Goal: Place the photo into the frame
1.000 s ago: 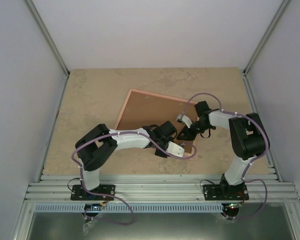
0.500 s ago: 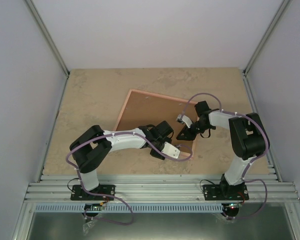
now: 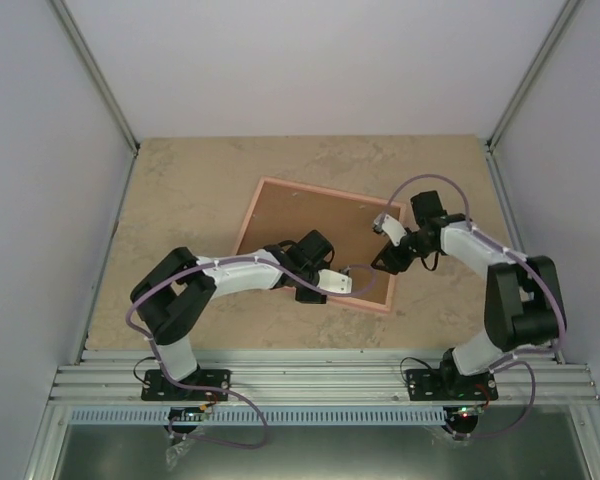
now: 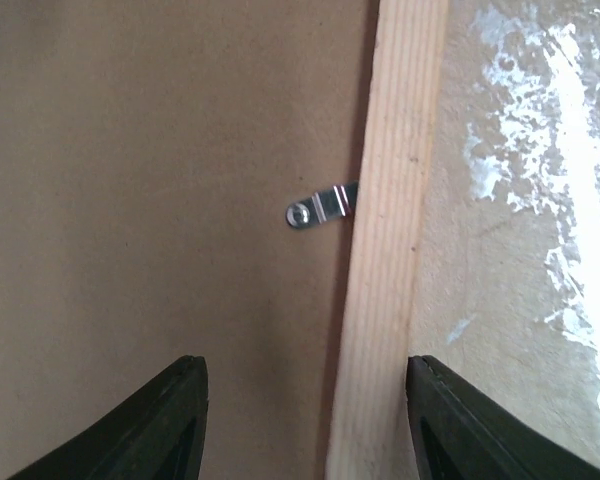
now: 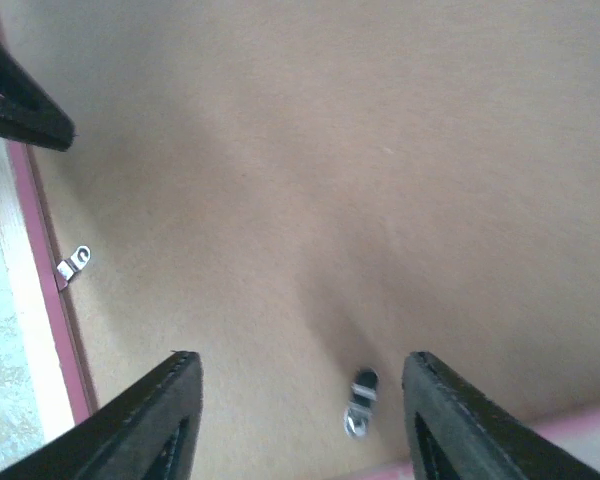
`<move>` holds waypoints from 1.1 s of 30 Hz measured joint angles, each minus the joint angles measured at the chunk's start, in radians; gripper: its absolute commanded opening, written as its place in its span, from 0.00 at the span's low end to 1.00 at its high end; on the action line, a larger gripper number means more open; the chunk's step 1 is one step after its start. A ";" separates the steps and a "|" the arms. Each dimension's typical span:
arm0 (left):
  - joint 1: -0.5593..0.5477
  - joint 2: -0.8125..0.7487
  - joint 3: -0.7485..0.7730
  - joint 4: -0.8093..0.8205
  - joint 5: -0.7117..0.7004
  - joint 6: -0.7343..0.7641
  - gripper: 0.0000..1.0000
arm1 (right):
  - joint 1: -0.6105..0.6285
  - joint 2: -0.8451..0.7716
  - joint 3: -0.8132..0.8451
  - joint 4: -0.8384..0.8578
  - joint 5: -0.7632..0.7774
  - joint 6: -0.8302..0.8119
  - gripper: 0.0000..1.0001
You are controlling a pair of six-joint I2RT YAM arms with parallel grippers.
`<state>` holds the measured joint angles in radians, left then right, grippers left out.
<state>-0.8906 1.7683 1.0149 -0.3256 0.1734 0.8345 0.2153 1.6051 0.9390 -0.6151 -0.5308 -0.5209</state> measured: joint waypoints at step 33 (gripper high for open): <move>-0.006 0.005 -0.074 0.135 -0.048 -0.144 0.51 | 0.072 0.021 -0.036 0.164 0.523 0.056 0.62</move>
<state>-0.8970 1.7733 0.9413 -0.1902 0.1257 0.6907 0.2878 1.6260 0.9031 -0.4515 -0.0078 -0.4648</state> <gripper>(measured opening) 0.517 0.626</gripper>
